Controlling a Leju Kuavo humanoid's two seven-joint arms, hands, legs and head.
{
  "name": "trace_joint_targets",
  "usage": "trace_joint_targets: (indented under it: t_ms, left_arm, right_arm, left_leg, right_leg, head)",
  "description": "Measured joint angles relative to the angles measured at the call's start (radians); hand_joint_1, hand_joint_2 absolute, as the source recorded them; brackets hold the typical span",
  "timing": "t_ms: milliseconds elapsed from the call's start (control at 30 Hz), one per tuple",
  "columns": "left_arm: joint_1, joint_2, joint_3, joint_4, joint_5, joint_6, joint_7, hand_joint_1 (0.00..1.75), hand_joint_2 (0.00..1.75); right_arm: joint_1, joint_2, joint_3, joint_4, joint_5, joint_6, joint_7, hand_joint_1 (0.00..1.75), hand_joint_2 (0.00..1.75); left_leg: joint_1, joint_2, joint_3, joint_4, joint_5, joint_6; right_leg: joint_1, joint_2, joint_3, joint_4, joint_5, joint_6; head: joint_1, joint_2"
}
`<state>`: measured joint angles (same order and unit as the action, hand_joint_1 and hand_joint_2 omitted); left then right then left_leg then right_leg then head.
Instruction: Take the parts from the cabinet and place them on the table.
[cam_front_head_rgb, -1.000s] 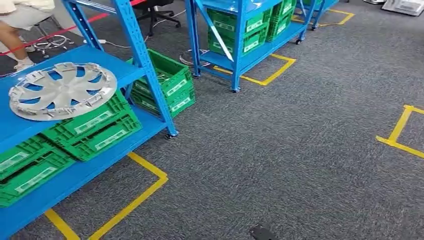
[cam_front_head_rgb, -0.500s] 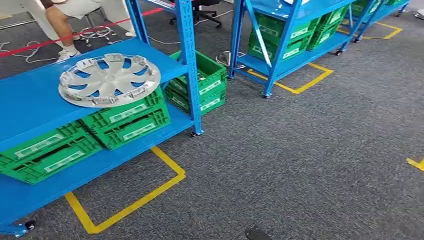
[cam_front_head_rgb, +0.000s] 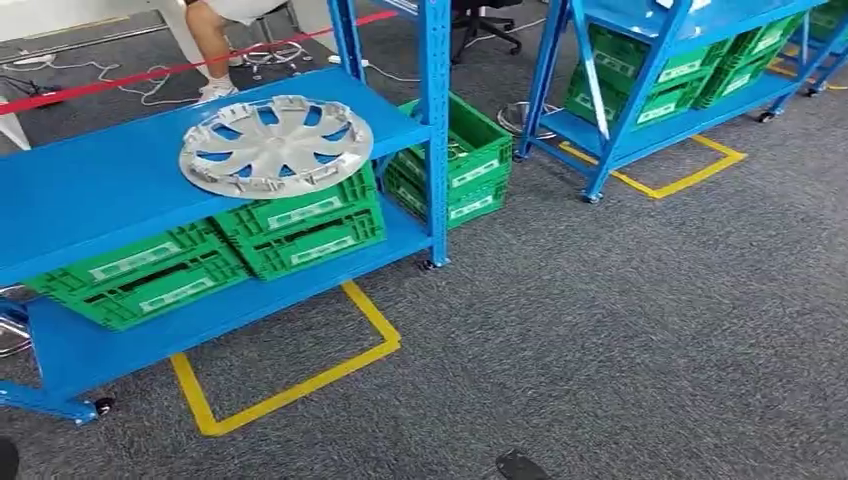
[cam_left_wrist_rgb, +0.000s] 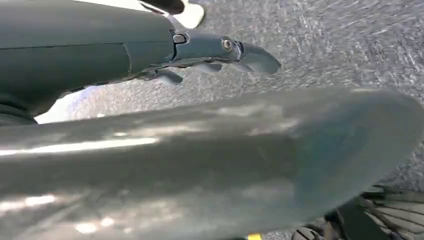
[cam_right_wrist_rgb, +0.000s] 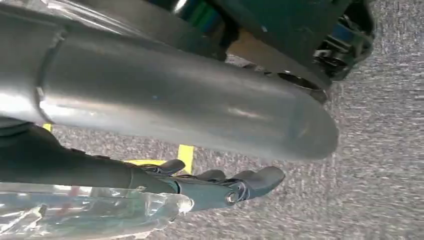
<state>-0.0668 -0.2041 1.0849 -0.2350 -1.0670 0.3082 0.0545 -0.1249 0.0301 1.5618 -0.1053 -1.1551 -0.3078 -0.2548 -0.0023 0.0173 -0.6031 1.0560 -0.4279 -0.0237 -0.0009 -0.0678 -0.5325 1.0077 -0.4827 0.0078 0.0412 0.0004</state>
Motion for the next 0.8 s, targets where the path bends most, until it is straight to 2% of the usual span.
trace_joint_targets:
  t_ms: [33,67,100,167,200,233,267,333,367,400,433,467,500,533,567,667,700,733,767,800]
  left_arm:
    - [-0.002,0.000,0.000,0.000,-0.001,0.000,0.000,0.00,0.00]
    - [-0.008,0.000,0.000,0.000,-0.001,-0.001,0.000,0.00,0.00]
    - [-0.007,-0.001,0.000,0.000,-0.001,-0.001,0.000,0.00,0.00]
    - [-0.003,0.001,0.003,0.000,0.001,-0.001,0.000,0.00,0.00]
    - [-0.003,0.001,0.004,0.000,0.003,-0.001,0.000,0.00,0.00]
    - [-0.003,0.000,0.005,0.000,0.006,-0.001,0.000,0.00,0.00]
    - [-0.004,0.000,0.006,0.000,0.007,-0.001,0.000,0.00,0.00]
    - [-0.009,-0.002,0.008,0.000,0.007,-0.002,0.000,0.00,0.00]
    - [-0.008,-0.002,0.009,0.000,0.006,-0.002,0.000,0.00,0.00]
    - [-0.007,-0.002,0.013,0.000,0.006,-0.002,0.002,0.00,0.00]
    - [-0.007,-0.002,0.014,0.000,0.005,-0.002,0.003,0.00,0.00]
    - [-0.006,-0.003,0.015,0.000,0.005,-0.002,0.005,0.00,0.00]
    - [-0.007,-0.003,0.015,0.000,0.003,-0.002,0.005,0.00,0.00]
    - [-0.007,-0.003,0.015,0.000,0.002,-0.002,0.005,0.00,0.00]
    - [-0.010,-0.002,0.015,0.000,0.000,-0.002,0.005,0.00,0.00]
    - [-0.002,-0.002,0.016,0.000,-0.001,-0.002,0.005,0.00,0.00]
    - [0.000,-0.001,0.016,0.000,-0.001,-0.001,0.005,0.00,0.00]
    - [0.000,-0.001,0.016,0.000,-0.001,-0.001,0.006,0.00,0.00]
    - [-0.002,-0.002,0.016,0.000,-0.001,-0.001,0.006,0.00,0.00]
    - [-0.006,-0.002,0.016,0.000,-0.001,-0.001,0.006,0.00,0.00]
  right_arm:
    - [-0.001,0.000,0.000,0.000,0.000,0.000,0.000,0.00,0.00]
    - [0.000,0.000,0.000,0.000,0.000,0.000,-0.001,0.00,0.00]
    - [0.000,0.000,0.000,0.000,0.000,0.000,-0.001,0.00,0.00]
    - [-0.001,0.001,0.000,0.000,0.000,0.000,-0.001,0.00,0.00]
    - [-0.002,0.001,0.000,0.000,0.001,0.000,-0.001,0.00,0.00]
    - [-0.003,0.001,0.000,0.000,0.003,0.000,-0.001,0.00,0.00]
    - [-0.004,0.001,0.000,0.000,0.003,0.001,0.000,0.00,0.00]
    - [0.001,0.001,0.001,0.000,0.003,0.001,0.002,0.00,0.00]
    - [0.004,0.001,0.001,0.000,0.003,0.001,0.002,0.00,0.00]
    - [0.006,0.001,0.001,0.000,0.003,0.001,0.003,0.00,0.00]
    - [0.005,0.001,0.001,0.000,0.003,0.002,0.003,0.00,0.00]
    - [0.003,0.001,0.001,0.000,0.003,0.002,0.003,0.00,0.00]
    - [0.003,0.001,0.001,0.000,0.003,0.002,0.003,0.00,0.00]
    - [0.002,0.002,0.001,0.000,0.003,0.002,0.002,0.00,0.00]
    - [0.001,0.003,0.001,0.000,0.002,0.002,0.002,0.00,0.00]
    - [0.003,0.004,0.001,0.000,0.002,0.002,0.002,0.00,0.00]
    - [0.002,0.004,0.001,0.000,0.001,0.002,0.002,0.00,0.00]
    - [0.000,0.004,0.001,0.001,0.001,0.001,0.001,0.00,0.00]
    - [0.000,0.004,0.001,0.001,0.001,0.001,0.001,0.00,0.00]
    - [0.001,0.004,0.001,0.001,0.001,0.001,0.001,0.00,0.00]
  left_leg:
    - [-0.009,0.061,0.036,-0.065,-0.002,0.006]
    - [-0.012,0.051,0.036,-0.074,-0.002,0.014]
    - [-0.013,0.042,0.033,-0.074,-0.001,0.017]
    - [-0.015,0.020,0.030,-0.079,0.000,0.027]
    - [-0.006,0.010,0.037,-0.087,0.007,0.036]
    - [-0.004,0.003,0.039,-0.087,0.007,0.038]
    - [-0.003,-0.009,0.038,-0.087,0.007,0.041]
    - [-0.003,-0.032,0.037,-0.087,0.007,0.045]
    - [-0.003,-0.045,0.037,-0.087,0.007,0.045]
    - [-0.002,-0.057,0.038,-0.087,0.007,0.045]
    - [-0.001,-0.070,0.039,-0.086,0.008,0.044]
    - [0.001,-0.082,0.041,-0.085,0.007,0.043]
    - [0.003,-0.095,0.042,-0.083,0.006,0.037]
    - [0.003,-0.104,0.039,-0.080,0.005,0.030]
    - [-0.001,-0.115,0.031,-0.068,0.004,0.023]
    - [0.007,-0.137,0.023,-0.076,0.016,0.009]
    - [0.009,-0.134,0.020,-0.072,0.010,0.004]
    - [0.004,-0.083,0.011,-0.049,-0.008,0.002]
    - [0.003,-0.052,-0.016,0.008,-0.045,-0.002]
    - [0.003,-0.037,-0.059,0.098,-0.091,-0.004]
  right_leg:
    - [0.005,-0.008,0.001,0.001,-0.003,0.004]
    - [0.009,-0.013,-0.001,0.003,-0.007,0.011]
    - [0.010,-0.024,0.003,0.000,-0.007,0.014]
    - [0.009,-0.044,0.011,-0.006,-0.008,0.023]
    - [0.008,-0.045,0.002,-0.003,-0.015,0.029]
    - [0.005,0.008,-0.005,0.026,-0.036,0.036]
    - [0.001,0.040,-0.036,0.098,-0.075,0.038]
    - [0.000,0.058,-0.114,0.255,-0.139,0.043]
    - [0.000,0.063,-0.141,0.299,-0.146,0.045]
    - [-0.001,0.064,-0.145,0.298,-0.130,0.045]
    - [-0.003,0.065,-0.128,0.250,-0.092,0.046]
    - [-0.007,0.072,-0.090,0.165,-0.041,0.048]
    - [-0.013,0.091,-0.044,0.071,0.005,0.052]
    - [-0.022,0.138,-0.020,0.022,0.000,0.057]
    - [-0.021,0.146,-0.014,0.005,-0.003,0.047]
    - [-0.011,0.120,-0.014,0.015,0.000,0.026]
    - [-0.015,0.108,-0.012,0.010,0.005,0.017]
    - [-0.013,0.101,-0.012,0.010,0.005,0.009]
    - [-0.011,0.091,-0.012,0.010,0.004,0.002]
    - [-0.008,0.076,-0.013,0.010,0.002,0.000]
  head:
    - [0.000,0.000]
    - [0.000,0.000]
    - [0.005,0.000]
    - [0.003,0.000]
    - [0.003,0.000]
    - [0.008,0.000]
    - [0.012,0.000]
    - [0.015,0.000]
    - [0.015,0.000]
    - [0.014,0.000]
    - [0.015,0.000]
    - [0.014,0.000]
    - [0.014,0.000]
    - [0.015,0.000]
    - [0.013,0.000]
    - [0.013,0.000]
    - [0.014,0.000]
    - [0.010,0.000]
    - [0.005,0.000]
    - [0.005,0.000]
